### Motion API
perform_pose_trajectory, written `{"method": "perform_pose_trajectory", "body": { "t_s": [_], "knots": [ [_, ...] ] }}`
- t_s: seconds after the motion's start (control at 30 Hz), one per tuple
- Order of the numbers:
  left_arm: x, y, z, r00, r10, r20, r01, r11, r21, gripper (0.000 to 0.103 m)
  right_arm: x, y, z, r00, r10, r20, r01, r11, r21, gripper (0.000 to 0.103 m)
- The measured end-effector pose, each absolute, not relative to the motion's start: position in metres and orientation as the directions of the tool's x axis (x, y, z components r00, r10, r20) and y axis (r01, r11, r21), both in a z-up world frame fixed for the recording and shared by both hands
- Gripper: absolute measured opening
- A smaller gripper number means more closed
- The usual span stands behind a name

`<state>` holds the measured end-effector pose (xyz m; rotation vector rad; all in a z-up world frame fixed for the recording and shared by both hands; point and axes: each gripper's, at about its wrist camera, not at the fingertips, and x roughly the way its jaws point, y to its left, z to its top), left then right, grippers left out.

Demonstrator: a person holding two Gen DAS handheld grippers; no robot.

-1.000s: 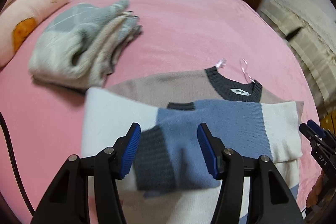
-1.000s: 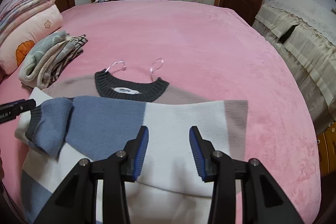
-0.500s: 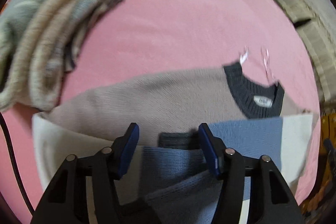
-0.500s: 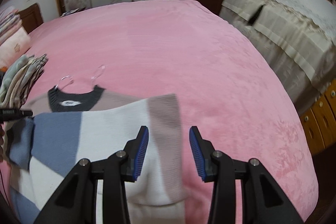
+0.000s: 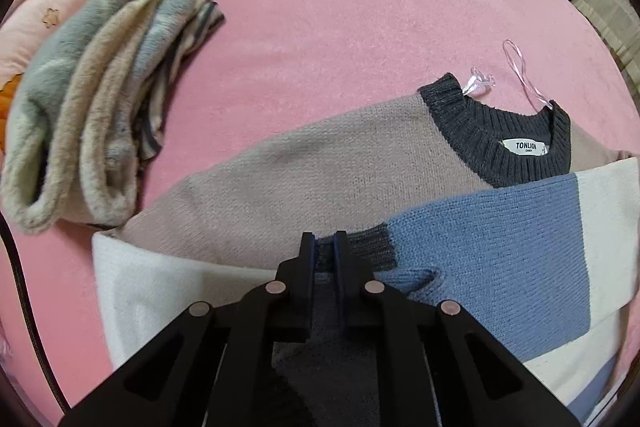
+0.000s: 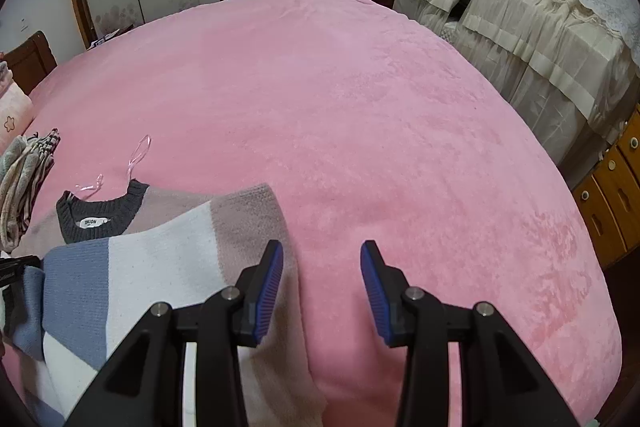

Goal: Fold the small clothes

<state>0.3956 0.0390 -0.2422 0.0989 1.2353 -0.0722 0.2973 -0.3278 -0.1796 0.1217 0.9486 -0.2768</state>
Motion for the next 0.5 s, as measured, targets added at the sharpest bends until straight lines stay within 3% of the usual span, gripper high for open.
{"method": "perform_pose_trajectory", "body": {
  "t_s": [0.3,0.5],
  "knots": [
    [0.38,0.028,-0.236,0.374,0.04,-0.927,0.103,0.991,0.084,0.006,0.327,-0.34,-0.192,0.538,-0.113,-0.835,0.26,0.965,0.037,0.041],
    [0.38,0.028,-0.244,0.366,0.042,-0.93,0.079,0.994,0.077,0.006,0.36,-0.329,-0.228,0.453,-0.093,-0.887,0.198,0.98,-0.002,0.041]
  ]
}}
